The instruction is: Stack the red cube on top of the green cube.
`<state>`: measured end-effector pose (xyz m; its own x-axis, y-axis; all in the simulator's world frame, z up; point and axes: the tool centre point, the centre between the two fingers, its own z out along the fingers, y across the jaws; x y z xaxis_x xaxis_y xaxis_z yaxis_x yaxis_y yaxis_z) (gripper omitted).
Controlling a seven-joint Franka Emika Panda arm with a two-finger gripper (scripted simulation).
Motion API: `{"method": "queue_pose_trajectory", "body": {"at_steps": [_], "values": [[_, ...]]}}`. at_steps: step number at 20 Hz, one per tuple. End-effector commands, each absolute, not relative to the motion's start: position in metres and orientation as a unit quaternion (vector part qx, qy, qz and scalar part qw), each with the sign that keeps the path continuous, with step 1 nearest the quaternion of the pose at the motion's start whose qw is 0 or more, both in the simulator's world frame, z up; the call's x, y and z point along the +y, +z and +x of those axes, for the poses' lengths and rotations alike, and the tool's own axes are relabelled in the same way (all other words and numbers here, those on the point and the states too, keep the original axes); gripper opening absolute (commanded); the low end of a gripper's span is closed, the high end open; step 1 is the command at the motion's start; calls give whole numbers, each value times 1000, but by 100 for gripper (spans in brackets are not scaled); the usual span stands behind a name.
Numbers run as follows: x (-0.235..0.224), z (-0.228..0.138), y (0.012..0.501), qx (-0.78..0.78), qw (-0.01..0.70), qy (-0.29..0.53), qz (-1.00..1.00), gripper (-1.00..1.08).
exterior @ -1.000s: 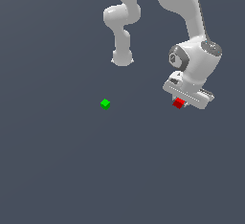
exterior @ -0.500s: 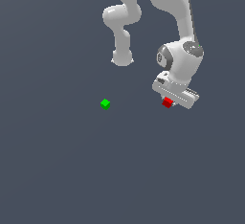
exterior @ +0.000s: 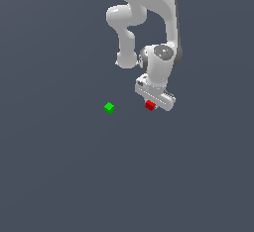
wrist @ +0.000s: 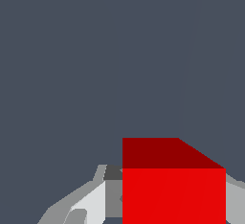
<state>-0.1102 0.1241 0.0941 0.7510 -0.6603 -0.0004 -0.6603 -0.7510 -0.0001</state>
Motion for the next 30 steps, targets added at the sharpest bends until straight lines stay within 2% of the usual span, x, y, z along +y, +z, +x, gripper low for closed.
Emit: {"method": "queue_pose_trajectory", "body": {"at_steps": [1,15,23,30], "values": [[93,-116,90,353,0,0,-936,-100],[-53,-137,69,353,0,0,-936,-100],[-94,-141,63,353,0,0,-936,-100],[-102,-141,62,353,0,0,-936,-100]]}}
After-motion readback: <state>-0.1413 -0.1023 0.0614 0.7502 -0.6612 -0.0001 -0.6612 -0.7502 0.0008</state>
